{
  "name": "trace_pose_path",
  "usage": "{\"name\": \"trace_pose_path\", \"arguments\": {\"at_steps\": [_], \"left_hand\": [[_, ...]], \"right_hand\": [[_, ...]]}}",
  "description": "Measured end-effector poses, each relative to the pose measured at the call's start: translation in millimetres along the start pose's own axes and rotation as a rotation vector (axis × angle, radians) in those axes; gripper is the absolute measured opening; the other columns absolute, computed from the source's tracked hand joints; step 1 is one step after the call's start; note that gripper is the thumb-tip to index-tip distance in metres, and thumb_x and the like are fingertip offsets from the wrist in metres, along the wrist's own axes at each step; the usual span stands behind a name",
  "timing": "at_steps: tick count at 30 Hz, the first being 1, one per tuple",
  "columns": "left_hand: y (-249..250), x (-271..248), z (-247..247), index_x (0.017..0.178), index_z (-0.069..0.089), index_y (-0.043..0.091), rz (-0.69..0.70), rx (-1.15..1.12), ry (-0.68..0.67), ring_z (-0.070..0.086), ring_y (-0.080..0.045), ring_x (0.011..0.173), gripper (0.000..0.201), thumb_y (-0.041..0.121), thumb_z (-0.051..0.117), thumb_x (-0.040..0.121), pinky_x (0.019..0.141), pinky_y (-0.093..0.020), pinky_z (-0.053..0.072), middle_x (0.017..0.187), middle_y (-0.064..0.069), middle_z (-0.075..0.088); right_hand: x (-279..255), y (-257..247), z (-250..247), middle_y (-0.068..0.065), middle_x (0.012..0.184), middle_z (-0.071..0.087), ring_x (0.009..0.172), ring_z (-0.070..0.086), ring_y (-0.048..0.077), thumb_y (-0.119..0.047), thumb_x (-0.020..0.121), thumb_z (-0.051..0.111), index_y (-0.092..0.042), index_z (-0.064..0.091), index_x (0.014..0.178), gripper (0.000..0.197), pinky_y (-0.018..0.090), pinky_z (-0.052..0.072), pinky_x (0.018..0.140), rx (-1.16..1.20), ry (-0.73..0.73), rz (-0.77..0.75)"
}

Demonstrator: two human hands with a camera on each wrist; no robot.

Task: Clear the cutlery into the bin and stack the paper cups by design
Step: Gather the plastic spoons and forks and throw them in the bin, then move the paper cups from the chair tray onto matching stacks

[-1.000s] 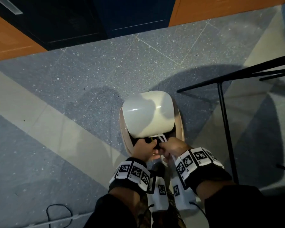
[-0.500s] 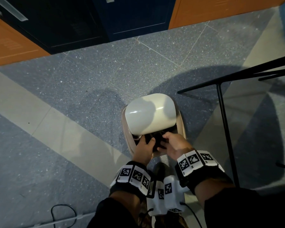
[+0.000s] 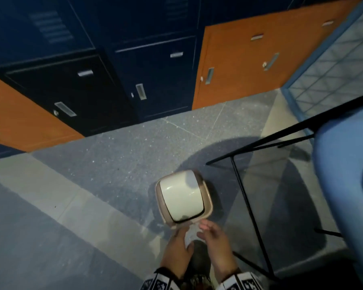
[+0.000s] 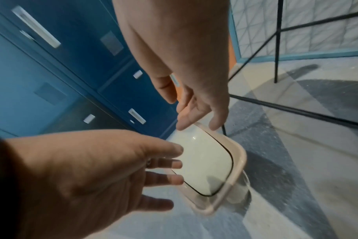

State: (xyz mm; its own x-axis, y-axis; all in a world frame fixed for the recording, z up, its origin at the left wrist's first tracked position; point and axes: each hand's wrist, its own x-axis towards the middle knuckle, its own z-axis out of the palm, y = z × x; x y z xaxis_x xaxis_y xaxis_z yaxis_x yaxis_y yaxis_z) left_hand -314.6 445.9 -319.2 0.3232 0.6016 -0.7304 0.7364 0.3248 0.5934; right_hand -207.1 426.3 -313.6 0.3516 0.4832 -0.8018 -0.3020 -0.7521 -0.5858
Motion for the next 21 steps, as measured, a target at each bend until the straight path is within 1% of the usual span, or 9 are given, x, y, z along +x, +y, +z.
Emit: {"name": "trace_pose_path", "arguments": {"at_steps": [2,4,6,8,10,12,16,18,21], "left_hand": [[17,-18,-10,0.135,0.041,0.016,0.071,0.009,0.025,0.04,-0.016,0.132,0.048,0.005,0.051,0.089,0.106,-0.014,0.023,0.143,-0.004,0.043],[46,-44,-27,0.126,0.049,0.019,0.194,0.044,0.103,0.047,-0.017,0.123,0.04,0.006,0.054,0.088,0.106,-0.018,0.03,0.132,-0.005,0.05],[71,-68,-44,0.111,0.05,0.03,0.327,0.055,0.166,0.051,-0.016,0.107,0.035,0.004,0.056,0.087,0.095,-0.011,0.038,0.118,-0.004,0.051],[95,-93,-56,0.104,0.048,0.032,0.411,0.046,0.196,0.051,-0.015,0.1,0.036,0.002,0.057,0.086,0.081,-0.005,0.037,0.113,-0.005,0.048],[116,-118,-63,0.106,0.05,0.029,0.48,0.064,0.231,0.054,-0.016,0.101,0.034,0.004,0.058,0.086,0.08,-0.011,0.035,0.114,-0.004,0.051],[139,-142,-64,0.11,0.05,0.029,0.568,0.064,0.261,0.055,-0.009,0.1,0.035,0.005,0.058,0.086,0.081,-0.014,0.034,0.113,-0.002,0.053],[191,-181,-45,0.114,0.047,0.034,0.734,0.062,0.299,0.05,0.002,0.1,0.039,0.01,0.061,0.086,0.083,-0.001,0.033,0.109,0.01,0.051],[216,-198,-25,0.119,0.045,0.033,0.8,0.032,0.292,0.048,0.01,0.104,0.042,0.014,0.062,0.086,0.084,0.002,0.033,0.115,0.014,0.049],[248,-224,11,0.124,0.043,0.035,0.863,-0.045,0.228,0.044,0.015,0.112,0.044,0.021,0.062,0.087,0.086,-0.007,0.04,0.124,0.017,0.046]], "right_hand": [[-33,-20,-7,0.013,0.095,0.063,0.067,0.064,0.005,0.008,0.088,0.047,-0.014,0.059,0.087,0.025,0.01,0.049,0.065,-0.011,0.008,-0.086],[-73,-47,-21,0.005,0.094,0.063,0.068,0.064,-0.007,0.01,0.086,0.048,-0.017,0.058,0.094,0.029,0.001,0.046,0.064,-0.023,0.018,-0.203],[-115,-69,-36,-0.005,0.098,0.063,0.083,0.065,0.002,0.008,0.085,0.05,-0.03,0.056,0.095,0.04,0.004,0.047,0.073,-0.047,0.023,-0.329],[-156,-86,-55,-0.006,0.103,0.062,0.084,0.064,0.009,0.009,0.083,0.051,-0.037,0.053,0.097,0.048,0.008,0.047,0.075,-0.062,0.039,-0.469],[-199,-102,-76,-0.004,0.105,0.062,0.077,0.063,0.006,0.005,0.079,0.053,-0.035,0.056,0.099,0.045,0.006,0.046,0.072,-0.049,0.083,-0.608],[-238,-113,-97,-0.004,0.107,0.063,0.08,0.063,0.005,-0.01,0.074,0.055,-0.039,0.059,0.102,0.04,0.005,0.045,0.075,-0.029,0.137,-0.744],[-295,-120,-143,-0.015,0.103,0.06,0.089,0.061,0.005,-0.014,0.075,0.056,-0.051,0.053,0.101,0.046,0.002,0.042,0.076,-0.01,0.254,-0.953],[-319,-118,-170,-0.019,0.106,0.056,0.094,0.059,0.004,-0.01,0.076,0.057,-0.046,0.052,0.104,0.045,0.002,0.04,0.08,-0.039,0.385,-1.075],[-341,-110,-210,-0.026,0.113,0.046,0.106,0.05,-0.002,-0.012,0.078,0.059,-0.034,0.05,0.11,0.039,0.004,0.035,0.09,-0.053,0.619,-1.201]]}}
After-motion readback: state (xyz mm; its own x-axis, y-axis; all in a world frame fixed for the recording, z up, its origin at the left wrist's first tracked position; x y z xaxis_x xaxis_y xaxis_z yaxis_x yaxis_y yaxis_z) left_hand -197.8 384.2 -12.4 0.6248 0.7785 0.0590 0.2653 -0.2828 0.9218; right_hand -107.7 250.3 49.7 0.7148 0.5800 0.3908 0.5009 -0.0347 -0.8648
